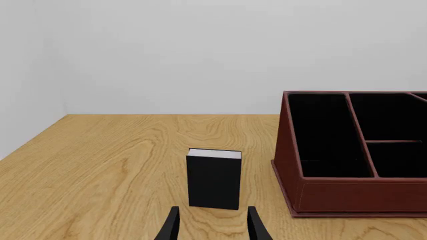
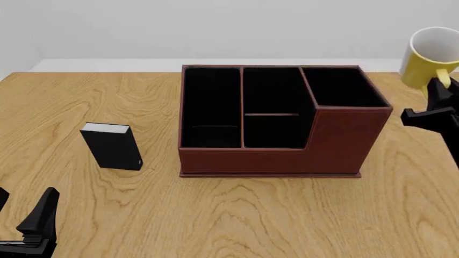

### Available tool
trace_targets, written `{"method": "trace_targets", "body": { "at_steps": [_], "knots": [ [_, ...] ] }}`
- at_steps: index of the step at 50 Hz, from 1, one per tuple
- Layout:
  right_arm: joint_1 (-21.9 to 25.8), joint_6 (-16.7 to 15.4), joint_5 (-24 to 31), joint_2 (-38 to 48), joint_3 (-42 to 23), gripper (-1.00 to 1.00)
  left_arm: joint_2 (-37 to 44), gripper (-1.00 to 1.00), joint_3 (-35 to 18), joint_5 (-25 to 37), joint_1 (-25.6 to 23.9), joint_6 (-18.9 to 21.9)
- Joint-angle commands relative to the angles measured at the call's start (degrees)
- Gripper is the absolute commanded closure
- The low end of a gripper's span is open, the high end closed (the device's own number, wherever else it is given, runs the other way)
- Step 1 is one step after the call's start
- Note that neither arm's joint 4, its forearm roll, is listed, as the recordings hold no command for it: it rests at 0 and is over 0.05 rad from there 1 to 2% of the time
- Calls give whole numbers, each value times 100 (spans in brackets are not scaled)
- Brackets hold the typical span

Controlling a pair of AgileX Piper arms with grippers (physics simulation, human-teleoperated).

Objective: Pick up the yellow and white mug and place it to the right of the caddy.

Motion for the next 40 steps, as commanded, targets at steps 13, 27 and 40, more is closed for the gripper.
{"method": "trace_targets", "body": {
  "at_steps": [13,27,40],
  "knots": [
    [-379,68,-557,709,152,100,0,-100,0,0,0,0],
    [-533,69,-857,1011,308,100,0,-100,0,0,0,0],
    [-618,57,-1242,1500,400,100,0,-100,0,0,0,0]
  ]
}}
